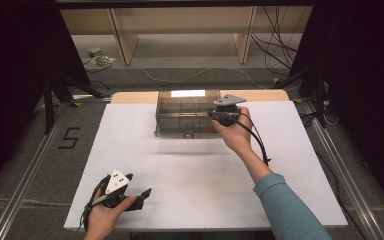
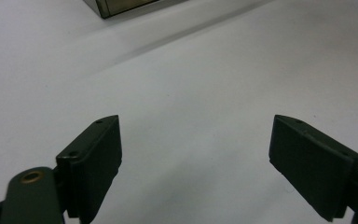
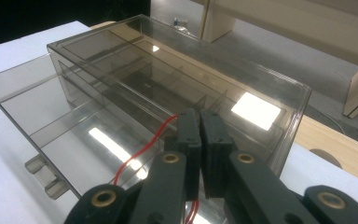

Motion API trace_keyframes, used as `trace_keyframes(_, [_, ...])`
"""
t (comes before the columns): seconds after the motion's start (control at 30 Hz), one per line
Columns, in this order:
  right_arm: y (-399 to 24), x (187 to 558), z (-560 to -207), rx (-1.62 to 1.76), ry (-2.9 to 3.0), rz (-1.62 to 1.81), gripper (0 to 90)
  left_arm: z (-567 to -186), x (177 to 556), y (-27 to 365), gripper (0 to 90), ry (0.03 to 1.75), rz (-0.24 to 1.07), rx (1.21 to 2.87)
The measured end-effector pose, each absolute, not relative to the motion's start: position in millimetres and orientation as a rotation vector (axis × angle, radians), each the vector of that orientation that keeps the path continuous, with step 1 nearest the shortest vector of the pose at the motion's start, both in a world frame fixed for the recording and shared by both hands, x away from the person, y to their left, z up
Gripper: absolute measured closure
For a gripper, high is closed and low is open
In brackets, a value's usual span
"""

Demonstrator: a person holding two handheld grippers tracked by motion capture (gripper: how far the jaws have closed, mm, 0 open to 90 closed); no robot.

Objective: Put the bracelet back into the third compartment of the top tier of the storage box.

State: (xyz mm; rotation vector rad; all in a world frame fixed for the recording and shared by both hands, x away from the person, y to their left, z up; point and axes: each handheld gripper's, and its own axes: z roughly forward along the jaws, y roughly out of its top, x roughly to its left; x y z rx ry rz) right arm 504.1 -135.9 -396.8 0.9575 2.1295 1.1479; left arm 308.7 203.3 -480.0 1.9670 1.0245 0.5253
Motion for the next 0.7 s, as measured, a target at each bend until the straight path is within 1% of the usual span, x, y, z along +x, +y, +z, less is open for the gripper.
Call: trace_keyframes(0.7, [-136.8, 506.2, -403.1, 0.949, 2.13, 1.108, 87.5, -479.6, 308.6, 203.4, 17.0, 1.024, 0.528, 1.967])
